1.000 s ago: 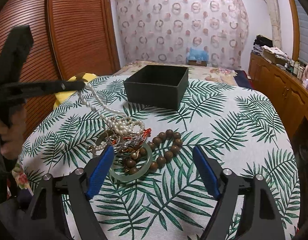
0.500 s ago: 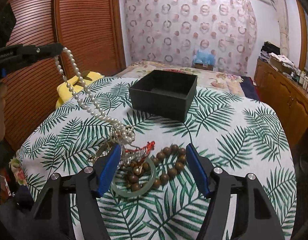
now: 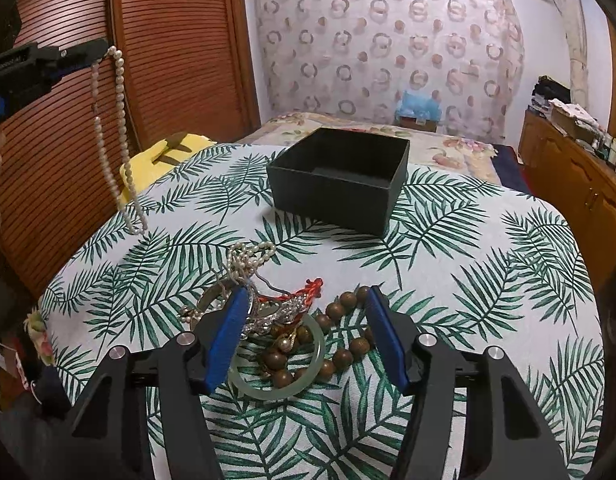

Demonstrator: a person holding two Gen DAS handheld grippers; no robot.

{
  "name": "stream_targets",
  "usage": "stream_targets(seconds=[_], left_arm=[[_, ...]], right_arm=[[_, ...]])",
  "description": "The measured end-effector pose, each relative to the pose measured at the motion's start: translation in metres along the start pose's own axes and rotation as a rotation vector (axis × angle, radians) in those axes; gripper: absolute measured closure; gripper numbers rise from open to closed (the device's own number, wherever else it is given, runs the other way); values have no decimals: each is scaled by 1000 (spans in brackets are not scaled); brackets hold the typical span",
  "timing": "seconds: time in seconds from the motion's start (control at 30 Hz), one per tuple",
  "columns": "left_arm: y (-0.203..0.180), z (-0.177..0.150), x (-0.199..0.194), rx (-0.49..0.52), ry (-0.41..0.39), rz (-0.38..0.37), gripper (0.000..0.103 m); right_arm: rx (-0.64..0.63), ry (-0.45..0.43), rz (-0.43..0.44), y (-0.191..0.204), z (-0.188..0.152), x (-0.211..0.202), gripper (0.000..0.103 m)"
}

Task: Organize jewelry
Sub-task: 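Lift the pearl necklace with the left gripper out of the pile, then grasp the silver chain jewelry with the right gripper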

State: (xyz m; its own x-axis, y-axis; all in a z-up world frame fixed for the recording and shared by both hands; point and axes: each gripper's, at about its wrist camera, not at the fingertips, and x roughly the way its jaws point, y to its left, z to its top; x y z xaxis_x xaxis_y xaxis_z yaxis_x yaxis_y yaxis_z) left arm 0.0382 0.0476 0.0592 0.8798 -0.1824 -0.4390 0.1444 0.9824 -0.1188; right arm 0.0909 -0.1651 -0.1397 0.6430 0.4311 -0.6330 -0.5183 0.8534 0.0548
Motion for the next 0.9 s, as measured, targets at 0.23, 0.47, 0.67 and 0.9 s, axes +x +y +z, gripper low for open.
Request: stream_targets(seconds=[0.23, 0.47, 0.67, 0.9], left_arm=[[8, -14, 5, -25, 26, -3, 96], [6, -24, 10, -30, 50, -20, 96], [2, -28, 15, -28, 63, -35, 96], [-3, -31, 19, -28, 77, -41, 96]], right_arm=[[37, 45, 45, 0, -2, 17, 43], [79, 95, 83, 1, -1, 37, 43], [72, 128, 92, 8, 0, 50, 41], [15, 140, 81, 17, 4, 57, 42]])
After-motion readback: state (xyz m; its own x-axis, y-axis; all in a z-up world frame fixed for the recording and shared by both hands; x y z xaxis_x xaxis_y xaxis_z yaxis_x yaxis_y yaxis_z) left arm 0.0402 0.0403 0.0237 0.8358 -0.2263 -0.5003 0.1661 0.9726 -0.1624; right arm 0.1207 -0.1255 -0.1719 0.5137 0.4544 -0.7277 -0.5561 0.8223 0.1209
